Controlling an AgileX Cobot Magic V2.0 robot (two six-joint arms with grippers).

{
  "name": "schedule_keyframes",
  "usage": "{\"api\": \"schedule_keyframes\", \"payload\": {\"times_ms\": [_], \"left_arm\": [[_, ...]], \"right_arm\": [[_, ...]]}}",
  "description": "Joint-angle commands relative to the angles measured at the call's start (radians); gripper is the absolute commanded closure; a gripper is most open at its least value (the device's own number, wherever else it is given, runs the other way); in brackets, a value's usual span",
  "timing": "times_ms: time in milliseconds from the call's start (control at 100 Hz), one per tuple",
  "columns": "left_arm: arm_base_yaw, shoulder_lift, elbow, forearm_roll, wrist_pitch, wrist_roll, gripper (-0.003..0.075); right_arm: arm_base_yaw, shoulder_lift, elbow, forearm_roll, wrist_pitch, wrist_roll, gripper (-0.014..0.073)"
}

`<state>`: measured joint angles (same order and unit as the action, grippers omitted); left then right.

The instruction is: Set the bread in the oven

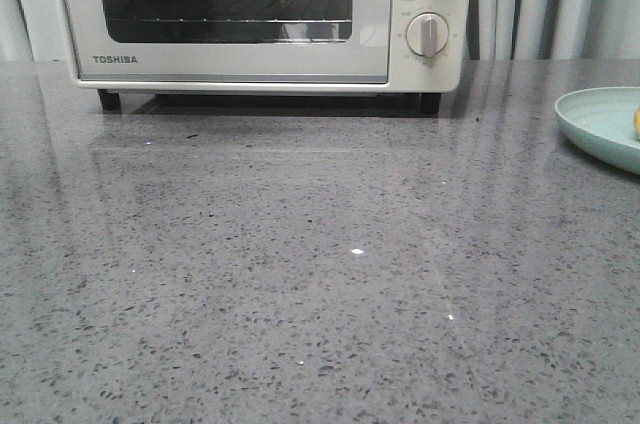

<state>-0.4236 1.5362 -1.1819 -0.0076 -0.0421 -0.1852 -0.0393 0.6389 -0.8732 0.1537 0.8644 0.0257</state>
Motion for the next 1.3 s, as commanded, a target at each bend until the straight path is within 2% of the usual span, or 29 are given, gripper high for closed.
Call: {"api": "schedule_keyframes", "payload": {"times_ms": [0,200,380,580,740,840,940,1060,1179,1249,1289], "left_arm": [[-0.008,-0.028,0.015,-0.011,0.008,-0.008,0.0741],[-0.008,-0.079,0.149,-0.062,0.002,-0.008,0.0741],[-0.014,-0.196,0.36,-0.08,-0.049,-0.008,0.0741],[-0.108,-0.476,0.568,-0.174,-0.05,-0.008,0.0741],[-0.209,-0.748,0.618,-0.166,-0.046,0.003,0.0742],[-0.243,-0.884,0.615,-0.082,0.014,0.027,0.0742],[-0.243,-0.987,0.602,-0.052,0.159,0.027,0.0742],[-0.241,-1.091,0.596,-0.052,0.276,0.027,0.0742],[-0.241,-1.178,0.596,-0.052,0.289,0.027,0.0742],[-0.241,-1.217,0.596,-0.052,0.29,0.027,0.0742],[-0.241,-1.231,0.596,-0.052,0.294,0.027,0.0742]], "right_arm": [[-0.001,0.007,-0.034,0.009,-0.063,-0.002,0.0669],[-0.001,0.007,-0.034,0.009,-0.063,-0.002,0.0669],[-0.001,0.007,-0.034,0.009,-0.037,-0.002,0.0669],[-0.001,0.007,-0.034,0.009,0.077,-0.002,0.0669],[-0.001,0.007,-0.034,0.009,0.128,-0.002,0.0669],[-0.001,0.014,-0.034,0.009,0.123,-0.002,0.0669],[-0.001,0.047,-0.034,0.009,0.119,-0.002,0.0664],[-0.001,0.114,-0.034,0.009,0.118,-0.002,0.0565],[-0.001,0.2,-0.036,0.009,0.105,-0.002,0.0316],[-0.001,0.258,-0.051,0.009,0.087,-0.002,0.0214],[-0.001,0.294,-0.065,0.009,0.081,-0.002,0.019]]}}
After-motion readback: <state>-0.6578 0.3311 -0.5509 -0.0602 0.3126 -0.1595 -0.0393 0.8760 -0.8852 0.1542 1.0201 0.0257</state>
